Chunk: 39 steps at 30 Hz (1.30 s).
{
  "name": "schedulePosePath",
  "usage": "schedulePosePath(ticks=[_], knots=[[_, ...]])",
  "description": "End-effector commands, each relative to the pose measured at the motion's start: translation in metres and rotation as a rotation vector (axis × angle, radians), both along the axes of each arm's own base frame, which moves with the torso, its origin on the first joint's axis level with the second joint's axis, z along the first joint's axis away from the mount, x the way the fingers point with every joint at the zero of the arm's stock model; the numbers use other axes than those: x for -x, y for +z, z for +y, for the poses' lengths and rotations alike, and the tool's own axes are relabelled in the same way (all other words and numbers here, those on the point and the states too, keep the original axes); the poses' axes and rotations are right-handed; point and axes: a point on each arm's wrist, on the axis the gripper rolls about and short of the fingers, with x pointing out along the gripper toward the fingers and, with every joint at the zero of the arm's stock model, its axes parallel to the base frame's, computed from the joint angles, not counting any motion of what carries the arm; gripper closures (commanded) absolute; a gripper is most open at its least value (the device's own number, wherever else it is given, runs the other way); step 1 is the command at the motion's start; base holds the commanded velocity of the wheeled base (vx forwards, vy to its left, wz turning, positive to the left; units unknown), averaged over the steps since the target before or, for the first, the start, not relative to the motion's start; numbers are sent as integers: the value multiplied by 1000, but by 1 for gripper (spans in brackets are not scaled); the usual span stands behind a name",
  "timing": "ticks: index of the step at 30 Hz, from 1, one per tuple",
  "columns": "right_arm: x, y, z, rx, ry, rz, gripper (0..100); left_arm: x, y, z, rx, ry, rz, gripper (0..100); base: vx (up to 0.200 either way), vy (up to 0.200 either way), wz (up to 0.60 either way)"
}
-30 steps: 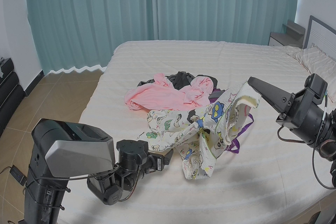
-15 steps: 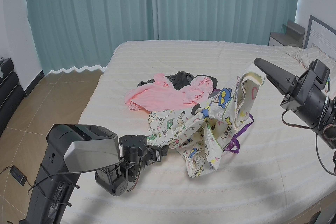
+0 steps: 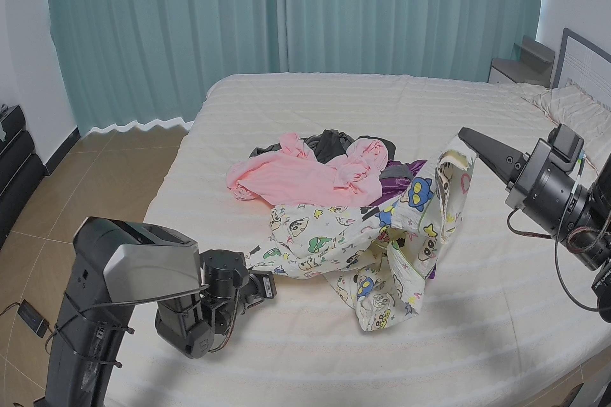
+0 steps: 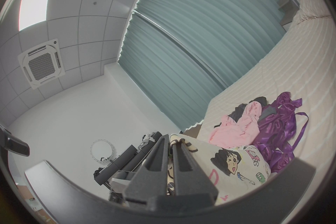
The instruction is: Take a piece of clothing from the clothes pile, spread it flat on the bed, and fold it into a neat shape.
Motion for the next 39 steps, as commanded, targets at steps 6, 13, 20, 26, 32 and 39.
schedulePosePath(ticks=[6, 13, 20, 26, 32, 39], knots=[[-19, -40, -4, 60, -55, 155, 100, 53, 117, 26, 164, 33, -129, 100, 0, 0, 0], [-28, -32, -2, -15, -85, 166, 100, 89, 175, 21, 221, 69, -280, 100, 0, 0, 0], [-14, 22, 5, -91, -56, 17, 100, 122, 226, 15, 266, 23, -411, 100, 0, 0, 0], [17, 50, 3, -118, 6, -26, 100, 138, 255, 11, 307, 6, -473, 100, 0, 0, 0], [22, 14, 0, -52, 12, 88, 100, 145, 232, 17, 241, 25, -401, 100, 0, 0, 0], [19, -28, 7, 27, 29, 239, 100, 159, 209, 14, 319, 5, -275, 100, 0, 0, 0]])
